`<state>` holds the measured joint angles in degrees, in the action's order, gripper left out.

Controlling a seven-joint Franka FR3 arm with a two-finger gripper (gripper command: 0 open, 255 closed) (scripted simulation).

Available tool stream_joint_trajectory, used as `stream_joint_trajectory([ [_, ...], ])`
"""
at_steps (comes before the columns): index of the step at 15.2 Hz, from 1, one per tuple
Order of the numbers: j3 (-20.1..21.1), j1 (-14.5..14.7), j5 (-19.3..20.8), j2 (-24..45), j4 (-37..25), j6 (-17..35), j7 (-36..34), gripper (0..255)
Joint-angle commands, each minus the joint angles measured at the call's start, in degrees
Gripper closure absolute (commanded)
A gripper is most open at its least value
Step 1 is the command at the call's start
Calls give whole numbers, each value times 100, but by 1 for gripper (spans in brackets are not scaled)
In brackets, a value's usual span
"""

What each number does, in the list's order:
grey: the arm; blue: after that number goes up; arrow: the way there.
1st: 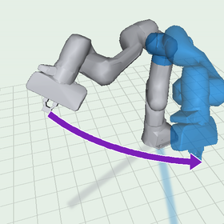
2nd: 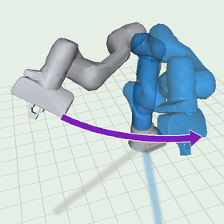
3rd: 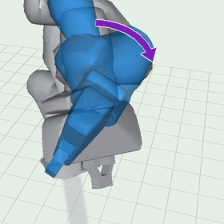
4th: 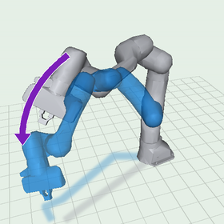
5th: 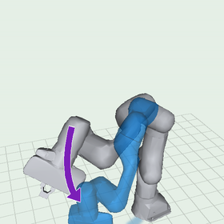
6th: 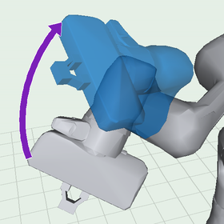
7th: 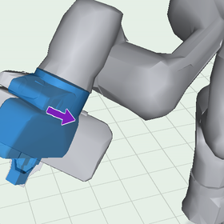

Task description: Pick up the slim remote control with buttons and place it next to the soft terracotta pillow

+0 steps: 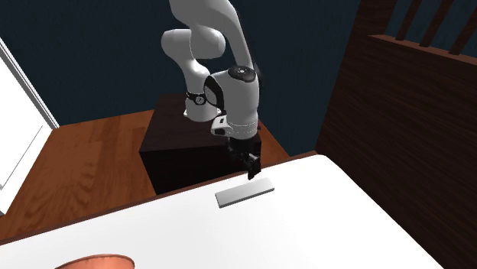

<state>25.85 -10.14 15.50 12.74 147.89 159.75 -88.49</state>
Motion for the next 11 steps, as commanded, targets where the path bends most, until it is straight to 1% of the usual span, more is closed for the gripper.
stream_joint_trajectory([
  [1, -413, 361, 543, 605, -349, 205, -800, 0],
  [3, -793, 723, 761, 1092, -667, 378, -1303, 0],
  [11, -1360, 1205, 1165, 1755, -921, 829, -1637, 0],
])
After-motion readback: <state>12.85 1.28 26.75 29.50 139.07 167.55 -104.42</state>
